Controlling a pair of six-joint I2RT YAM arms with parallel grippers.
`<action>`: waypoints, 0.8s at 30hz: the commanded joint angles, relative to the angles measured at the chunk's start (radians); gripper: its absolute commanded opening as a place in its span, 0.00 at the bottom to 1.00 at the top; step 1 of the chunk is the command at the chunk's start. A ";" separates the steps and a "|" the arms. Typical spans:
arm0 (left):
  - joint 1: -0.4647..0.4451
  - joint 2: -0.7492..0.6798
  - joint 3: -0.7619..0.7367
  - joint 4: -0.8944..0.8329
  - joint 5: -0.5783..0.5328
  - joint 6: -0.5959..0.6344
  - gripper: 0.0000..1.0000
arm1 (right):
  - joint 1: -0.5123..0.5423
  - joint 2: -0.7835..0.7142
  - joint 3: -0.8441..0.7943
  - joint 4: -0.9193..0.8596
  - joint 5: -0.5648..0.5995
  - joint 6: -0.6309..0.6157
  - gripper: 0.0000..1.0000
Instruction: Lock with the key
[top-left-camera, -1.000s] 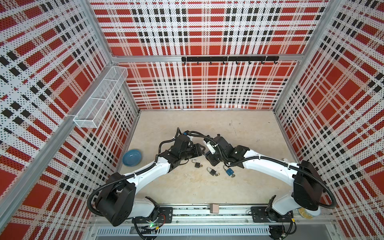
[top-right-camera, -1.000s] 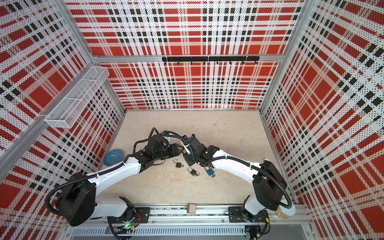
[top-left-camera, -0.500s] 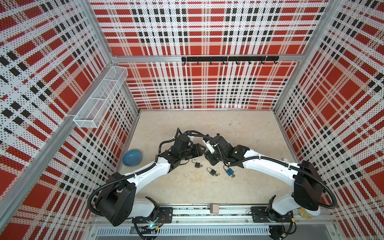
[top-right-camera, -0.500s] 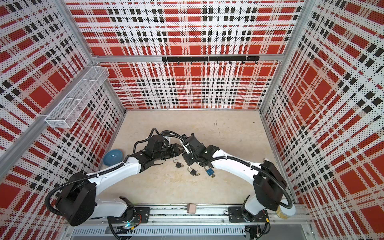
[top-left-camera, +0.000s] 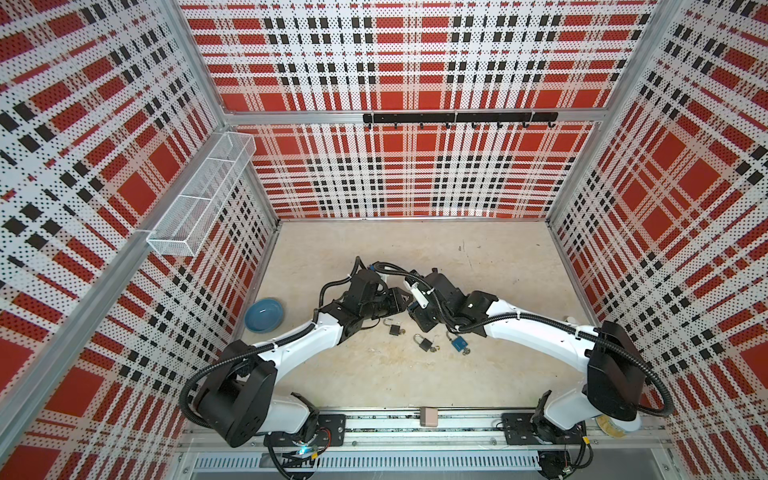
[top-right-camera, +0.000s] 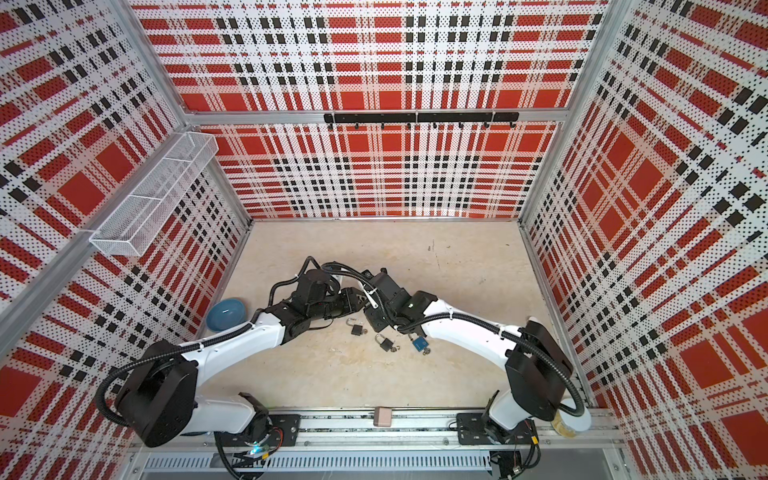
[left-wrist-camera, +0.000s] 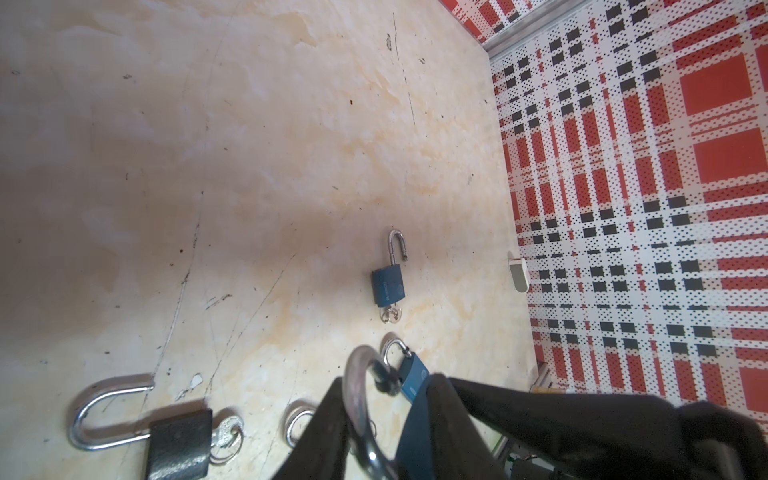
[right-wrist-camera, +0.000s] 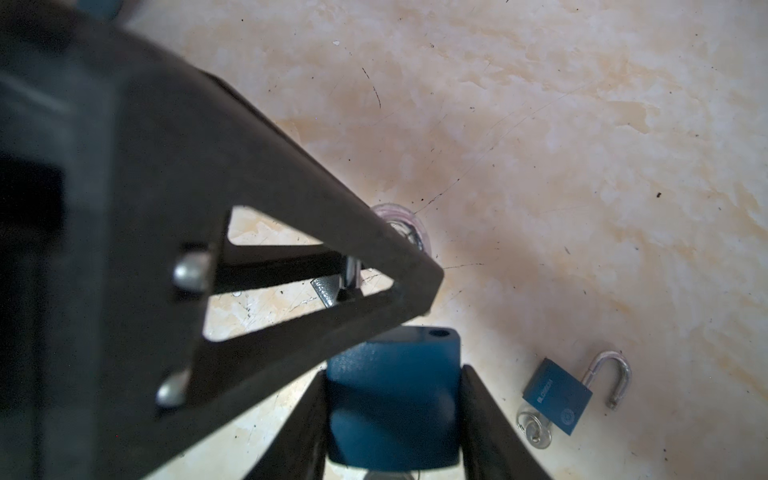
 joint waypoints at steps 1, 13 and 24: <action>0.002 0.014 -0.012 0.058 0.017 -0.016 0.33 | 0.009 -0.004 0.055 0.067 0.004 -0.015 0.18; 0.021 0.019 -0.043 0.083 0.023 -0.030 0.00 | 0.018 -0.013 0.050 0.074 0.006 -0.011 0.16; 0.025 -0.058 -0.144 0.217 -0.039 -0.146 0.00 | 0.018 -0.074 -0.021 0.147 -0.025 0.030 0.49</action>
